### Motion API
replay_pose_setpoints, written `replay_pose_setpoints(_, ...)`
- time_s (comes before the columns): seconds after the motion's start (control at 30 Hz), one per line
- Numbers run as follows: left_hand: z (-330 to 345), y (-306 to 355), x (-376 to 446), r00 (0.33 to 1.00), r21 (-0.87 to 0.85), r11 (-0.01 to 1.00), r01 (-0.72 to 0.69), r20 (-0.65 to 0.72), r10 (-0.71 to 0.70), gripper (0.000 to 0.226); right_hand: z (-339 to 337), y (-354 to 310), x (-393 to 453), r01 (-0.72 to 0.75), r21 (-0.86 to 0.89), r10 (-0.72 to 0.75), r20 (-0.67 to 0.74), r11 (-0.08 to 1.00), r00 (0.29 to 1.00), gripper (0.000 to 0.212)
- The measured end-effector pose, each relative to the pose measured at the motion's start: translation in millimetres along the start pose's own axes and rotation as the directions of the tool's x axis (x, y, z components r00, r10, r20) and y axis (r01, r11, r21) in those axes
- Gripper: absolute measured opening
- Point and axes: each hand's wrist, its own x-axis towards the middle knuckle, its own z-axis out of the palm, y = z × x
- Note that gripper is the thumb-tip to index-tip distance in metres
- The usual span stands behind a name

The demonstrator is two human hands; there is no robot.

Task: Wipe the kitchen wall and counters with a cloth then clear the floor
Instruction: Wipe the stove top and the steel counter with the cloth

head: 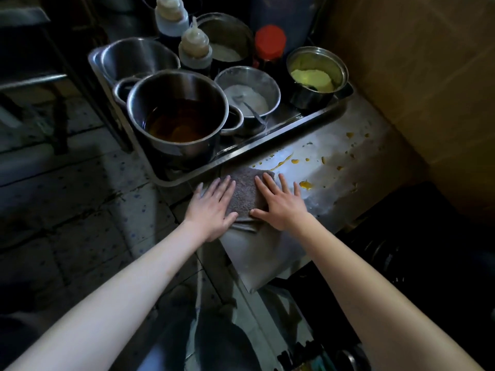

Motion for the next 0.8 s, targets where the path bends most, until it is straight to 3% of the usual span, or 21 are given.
replay_pose_setpoints(0.23,-8.4,3.0,19.3,1.000,-0.014,1.000,-0.020,0.024,0.020,0.075,-4.2,18.4,11.6,0.022,-0.043,-0.024,-0.042,0.999,0.999,0.085)
replay_pose_setpoints(0.8,-25.2,12.6,72.2,0.992,-0.096,0.988,-0.122,0.029,0.125,0.075,-16.2,51.8,27.9,-0.141,0.034,0.142,-0.056,0.989,0.988,0.086)
